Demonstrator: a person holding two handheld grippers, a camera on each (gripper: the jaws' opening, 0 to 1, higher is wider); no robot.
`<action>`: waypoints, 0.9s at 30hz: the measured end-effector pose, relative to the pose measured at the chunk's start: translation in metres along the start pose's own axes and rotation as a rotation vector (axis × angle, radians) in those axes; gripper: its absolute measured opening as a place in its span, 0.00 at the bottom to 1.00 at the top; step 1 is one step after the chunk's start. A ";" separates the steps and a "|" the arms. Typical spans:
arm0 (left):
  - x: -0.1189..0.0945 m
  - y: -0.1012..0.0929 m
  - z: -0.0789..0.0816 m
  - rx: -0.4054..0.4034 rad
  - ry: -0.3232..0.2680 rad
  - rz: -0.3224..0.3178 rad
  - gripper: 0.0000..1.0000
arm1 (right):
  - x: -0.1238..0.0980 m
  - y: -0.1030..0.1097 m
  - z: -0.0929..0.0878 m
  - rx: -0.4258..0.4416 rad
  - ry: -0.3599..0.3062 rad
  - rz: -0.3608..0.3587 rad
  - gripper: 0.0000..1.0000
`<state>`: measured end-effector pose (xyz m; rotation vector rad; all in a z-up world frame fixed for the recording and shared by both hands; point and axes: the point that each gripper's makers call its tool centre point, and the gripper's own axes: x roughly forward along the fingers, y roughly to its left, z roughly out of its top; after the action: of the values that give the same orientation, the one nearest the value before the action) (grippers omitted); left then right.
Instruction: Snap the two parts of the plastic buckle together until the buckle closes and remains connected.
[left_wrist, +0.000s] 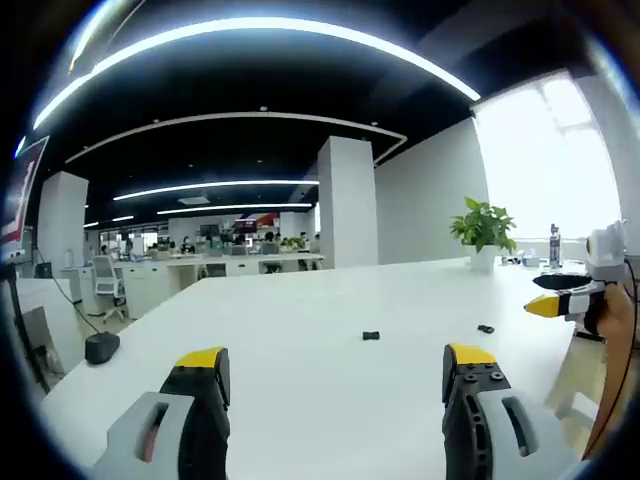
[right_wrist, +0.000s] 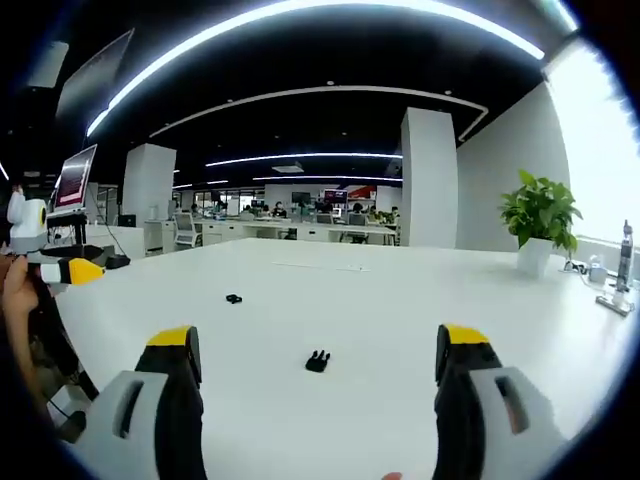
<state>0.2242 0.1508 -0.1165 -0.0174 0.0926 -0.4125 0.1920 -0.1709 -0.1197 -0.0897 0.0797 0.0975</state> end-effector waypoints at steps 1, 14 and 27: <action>0.000 0.000 0.000 -0.002 0.000 0.001 0.89 | 0.000 -0.001 0.000 0.001 0.001 0.000 0.98; 0.001 0.006 0.000 -0.008 0.004 0.015 0.89 | -0.001 -0.007 -0.007 0.005 0.027 0.007 0.96; 0.002 0.005 0.002 -0.013 -0.011 0.014 0.89 | 0.000 -0.006 -0.005 -0.004 0.018 0.009 0.95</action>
<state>0.2281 0.1546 -0.1144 -0.0315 0.0849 -0.3978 0.1925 -0.1770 -0.1237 -0.0941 0.0980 0.1055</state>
